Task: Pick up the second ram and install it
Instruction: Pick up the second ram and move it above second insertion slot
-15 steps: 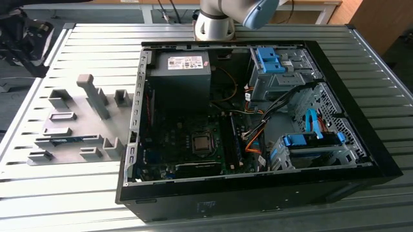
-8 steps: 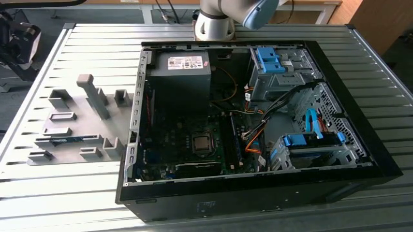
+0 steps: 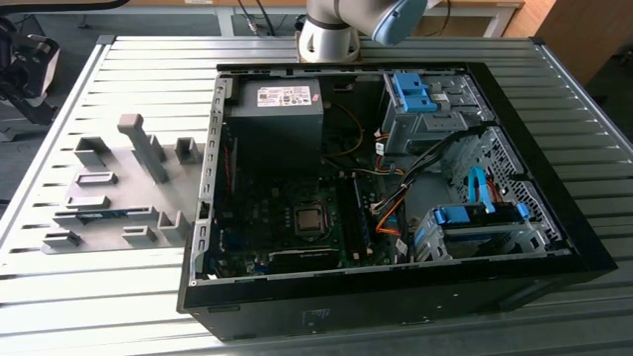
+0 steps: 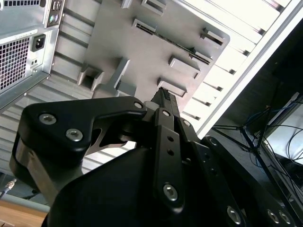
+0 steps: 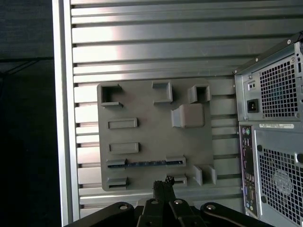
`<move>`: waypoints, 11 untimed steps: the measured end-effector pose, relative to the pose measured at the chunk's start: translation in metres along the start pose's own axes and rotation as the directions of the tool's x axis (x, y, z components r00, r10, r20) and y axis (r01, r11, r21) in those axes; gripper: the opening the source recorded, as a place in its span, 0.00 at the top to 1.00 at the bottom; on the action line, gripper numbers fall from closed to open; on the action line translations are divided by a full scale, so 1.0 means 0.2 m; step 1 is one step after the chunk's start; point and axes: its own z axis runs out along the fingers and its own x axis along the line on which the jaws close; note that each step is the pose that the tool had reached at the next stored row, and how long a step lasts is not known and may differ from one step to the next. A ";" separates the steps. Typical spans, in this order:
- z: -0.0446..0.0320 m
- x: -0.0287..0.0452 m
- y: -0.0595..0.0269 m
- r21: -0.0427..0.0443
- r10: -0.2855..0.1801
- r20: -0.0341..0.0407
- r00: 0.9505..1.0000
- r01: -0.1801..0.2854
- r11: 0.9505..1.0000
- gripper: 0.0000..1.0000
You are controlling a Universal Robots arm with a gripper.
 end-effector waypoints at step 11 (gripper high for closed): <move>-0.001 0.012 -0.004 -0.001 -0.042 -0.002 0.999 0.042 0.999 0.89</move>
